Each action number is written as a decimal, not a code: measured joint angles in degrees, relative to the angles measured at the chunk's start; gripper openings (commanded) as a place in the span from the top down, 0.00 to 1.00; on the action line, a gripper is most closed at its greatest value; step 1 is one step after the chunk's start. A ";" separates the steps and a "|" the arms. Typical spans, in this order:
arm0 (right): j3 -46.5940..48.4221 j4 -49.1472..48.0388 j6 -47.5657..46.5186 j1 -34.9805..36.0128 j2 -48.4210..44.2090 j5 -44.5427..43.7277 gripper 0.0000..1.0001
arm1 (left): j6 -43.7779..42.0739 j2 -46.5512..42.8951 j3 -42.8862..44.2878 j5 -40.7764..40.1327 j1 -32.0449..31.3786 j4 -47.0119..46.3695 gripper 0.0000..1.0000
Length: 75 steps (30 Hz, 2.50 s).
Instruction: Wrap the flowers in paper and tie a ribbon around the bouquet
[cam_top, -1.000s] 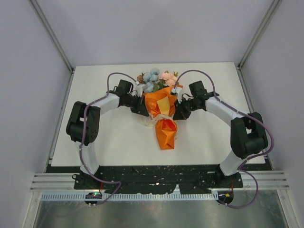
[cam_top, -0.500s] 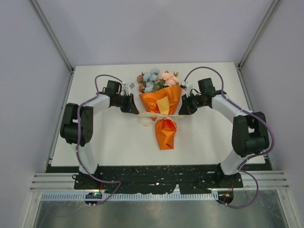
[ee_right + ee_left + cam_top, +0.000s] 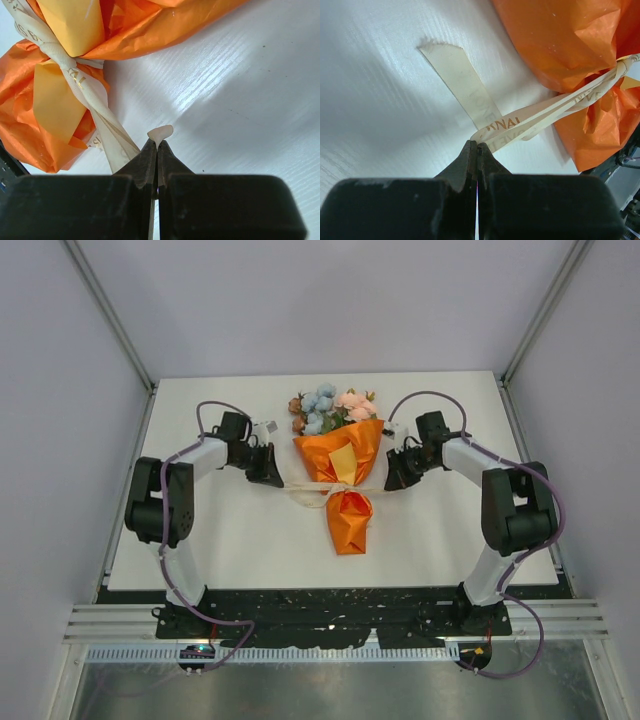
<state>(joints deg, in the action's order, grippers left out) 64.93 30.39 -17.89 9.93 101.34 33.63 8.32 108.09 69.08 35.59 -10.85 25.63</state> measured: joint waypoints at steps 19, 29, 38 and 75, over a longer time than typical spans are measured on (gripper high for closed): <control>0.00 0.31 0.90 -0.48 1.90 -3.78 0.95 | 0.35 -1.68 0.07 -1.14 1.88 1.88 1.00; -0.96 1.99 -0.42 -1.75 2.54 -11.80 0.95 | 0.26 -1.68 0.11 -6.67 4.50 3.21 1.00; -0.83 2.29 -0.39 -2.08 2.54 -10.93 0.95 | -0.63 -2.21 -0.24 -3.32 5.25 1.79 0.55; 8.63 10.34 -2.95 -13.49 -22.75 0.68 0.04 | -20.81 -29.46 11.34 -19.76 3.48 18.05 0.00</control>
<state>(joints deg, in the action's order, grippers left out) 73.56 40.73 -20.84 -3.55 78.59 34.30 -12.49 78.63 80.42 15.84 -7.38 43.68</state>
